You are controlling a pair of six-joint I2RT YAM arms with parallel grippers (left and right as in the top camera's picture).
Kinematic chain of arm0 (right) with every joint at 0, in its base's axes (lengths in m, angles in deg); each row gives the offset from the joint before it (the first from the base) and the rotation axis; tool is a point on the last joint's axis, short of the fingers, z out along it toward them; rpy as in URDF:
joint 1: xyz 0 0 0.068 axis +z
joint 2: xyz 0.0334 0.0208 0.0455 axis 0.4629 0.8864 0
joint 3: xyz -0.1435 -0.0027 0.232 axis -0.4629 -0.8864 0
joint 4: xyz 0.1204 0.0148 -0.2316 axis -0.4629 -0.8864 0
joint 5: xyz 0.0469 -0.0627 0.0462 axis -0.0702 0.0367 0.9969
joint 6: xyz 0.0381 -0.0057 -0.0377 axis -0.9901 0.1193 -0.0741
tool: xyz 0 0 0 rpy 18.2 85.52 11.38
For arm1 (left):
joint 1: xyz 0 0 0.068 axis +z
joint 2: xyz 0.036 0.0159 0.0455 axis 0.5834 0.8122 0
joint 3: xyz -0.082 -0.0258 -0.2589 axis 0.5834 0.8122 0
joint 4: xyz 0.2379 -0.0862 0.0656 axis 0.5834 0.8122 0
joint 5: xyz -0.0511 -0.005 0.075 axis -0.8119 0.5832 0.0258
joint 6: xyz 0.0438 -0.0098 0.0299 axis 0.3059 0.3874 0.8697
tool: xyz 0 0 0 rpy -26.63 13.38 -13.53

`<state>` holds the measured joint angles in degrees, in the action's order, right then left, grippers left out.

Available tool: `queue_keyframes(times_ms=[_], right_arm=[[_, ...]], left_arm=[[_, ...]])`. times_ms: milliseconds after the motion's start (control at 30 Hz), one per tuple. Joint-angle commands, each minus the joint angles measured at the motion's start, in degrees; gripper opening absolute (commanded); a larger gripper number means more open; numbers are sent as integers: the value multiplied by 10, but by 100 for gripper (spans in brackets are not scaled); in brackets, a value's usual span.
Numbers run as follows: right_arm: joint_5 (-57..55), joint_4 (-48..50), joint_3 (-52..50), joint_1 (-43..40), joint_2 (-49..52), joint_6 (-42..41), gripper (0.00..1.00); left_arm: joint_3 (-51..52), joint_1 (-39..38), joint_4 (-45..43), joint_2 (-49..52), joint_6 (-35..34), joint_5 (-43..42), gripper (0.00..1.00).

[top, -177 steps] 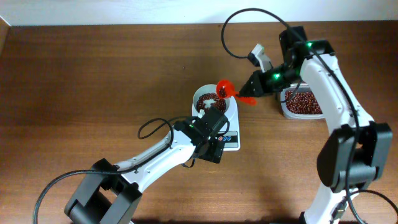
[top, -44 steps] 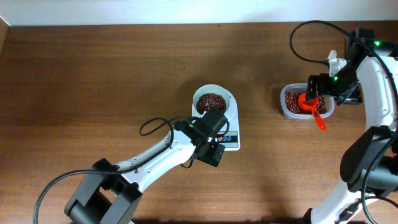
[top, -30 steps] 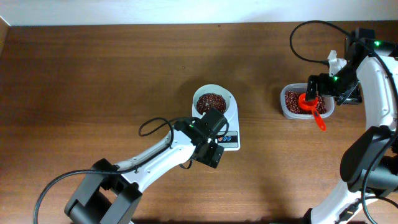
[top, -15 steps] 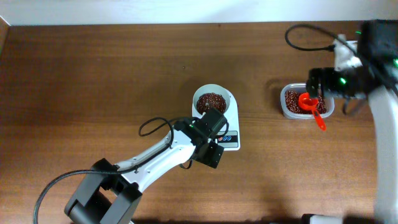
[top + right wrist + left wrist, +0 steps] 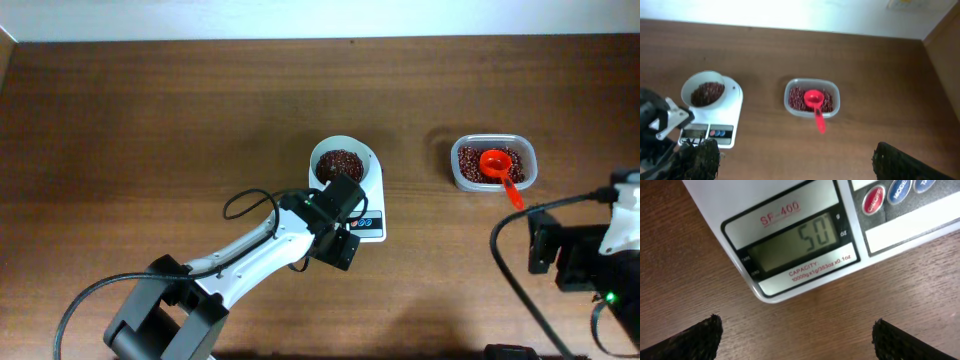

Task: Scoop item into bowl and weigh 50g on scale

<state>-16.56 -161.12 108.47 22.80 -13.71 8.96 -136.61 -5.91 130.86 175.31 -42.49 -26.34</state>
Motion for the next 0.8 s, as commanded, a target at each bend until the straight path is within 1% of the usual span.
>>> queue_keyframes(times_ms=[0, 33, 200, 333, 400, 433, 467, 533, 600, 700, 733, 767], right_arm=[[1, 48, -143, 3, -74, -4, 99], [1, 79, -179, 3, -89, -4, 99], [4, 313, -378, 3, -164, -5, 99], [30, 572, -562, 3, -242, -5, 99], [40, 672, -623, 3, -269, -5, 99], [46, 767, -677, 3, -294, -5, 99], [48, 837, -716, 3, -312, -5, 99], [47, 950, -791, 3, -351, -5, 99], [47, 990, -833, 3, -378, -5, 99], [47, 995, -886, 3, -416, -5, 99], [47, 974, -892, 3, -428, -5, 99], [47, 922, -892, 3, -446, -5, 99]], left_arm=[[2, 1, 1, 3, 7, -4, 99], [2, 1, 1, 3, 7, -4, 99], [2, 1, 1, 3, 7, -4, 99], [2, 1, 1, 3, 7, -4, 99], [2, 1, 1, 3, 7, -4, 99], [2, 1, 1, 3, 7, -4, 99], [2, 1, 1, 3, 7, -4, 99], [2, 1, 1, 3, 7, -4, 99], [2, 1, 1, 3, 7, -4, 99], [2, 1, 1, 3, 7, -4, 99], [2, 1, 2, 3, 7, -4, 99], [2, 1, 1, 3, 7, -4, 99]])
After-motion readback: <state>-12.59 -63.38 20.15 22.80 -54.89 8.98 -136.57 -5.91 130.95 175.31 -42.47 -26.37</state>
